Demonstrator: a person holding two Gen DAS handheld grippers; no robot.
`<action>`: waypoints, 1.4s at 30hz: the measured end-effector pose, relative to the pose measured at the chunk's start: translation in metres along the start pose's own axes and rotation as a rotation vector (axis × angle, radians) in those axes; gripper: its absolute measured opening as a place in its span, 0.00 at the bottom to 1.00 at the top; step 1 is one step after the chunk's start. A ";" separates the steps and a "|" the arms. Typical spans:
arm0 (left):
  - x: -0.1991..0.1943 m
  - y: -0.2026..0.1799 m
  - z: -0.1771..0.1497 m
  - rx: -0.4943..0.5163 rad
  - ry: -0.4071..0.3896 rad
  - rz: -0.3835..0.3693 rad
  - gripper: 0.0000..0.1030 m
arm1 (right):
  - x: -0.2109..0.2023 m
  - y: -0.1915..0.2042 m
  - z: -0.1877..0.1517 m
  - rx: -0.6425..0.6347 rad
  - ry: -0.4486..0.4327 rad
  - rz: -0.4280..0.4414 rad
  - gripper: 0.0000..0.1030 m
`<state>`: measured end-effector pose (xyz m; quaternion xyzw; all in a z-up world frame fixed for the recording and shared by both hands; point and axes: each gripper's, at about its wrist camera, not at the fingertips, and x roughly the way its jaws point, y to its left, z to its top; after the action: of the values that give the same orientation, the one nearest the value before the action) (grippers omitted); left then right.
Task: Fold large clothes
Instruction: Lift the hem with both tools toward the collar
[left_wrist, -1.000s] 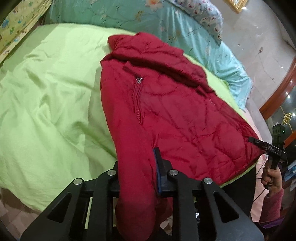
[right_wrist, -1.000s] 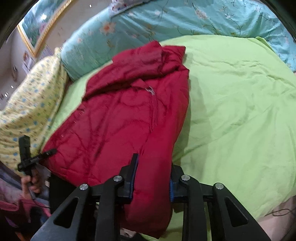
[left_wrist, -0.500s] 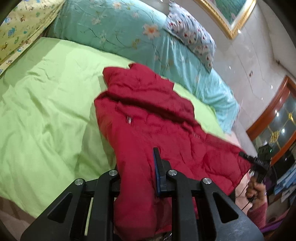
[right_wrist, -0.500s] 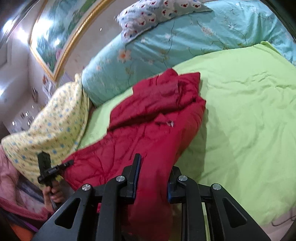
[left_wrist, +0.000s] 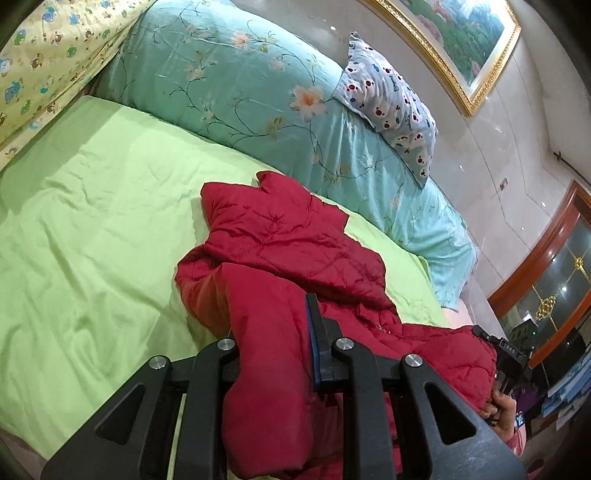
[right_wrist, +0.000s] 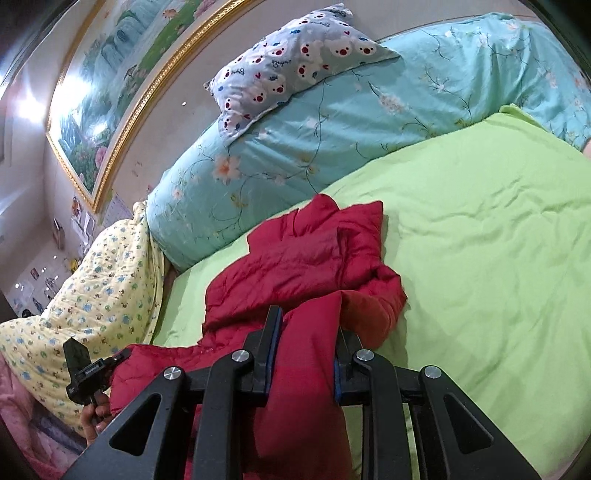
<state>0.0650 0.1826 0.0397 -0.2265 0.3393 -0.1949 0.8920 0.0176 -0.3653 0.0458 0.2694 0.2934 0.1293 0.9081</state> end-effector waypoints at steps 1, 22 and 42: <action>0.002 0.000 0.004 0.000 -0.002 -0.002 0.16 | 0.002 0.002 0.003 -0.004 -0.002 0.001 0.21; 0.053 0.001 0.066 -0.034 -0.062 0.046 0.17 | 0.052 0.004 0.061 0.004 -0.084 0.006 0.21; 0.164 0.044 0.119 -0.142 -0.028 0.165 0.17 | 0.146 -0.029 0.109 0.072 -0.116 -0.095 0.22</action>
<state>0.2694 0.1692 0.0107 -0.2633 0.3570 -0.0931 0.8914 0.2013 -0.3771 0.0366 0.2950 0.2574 0.0597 0.9182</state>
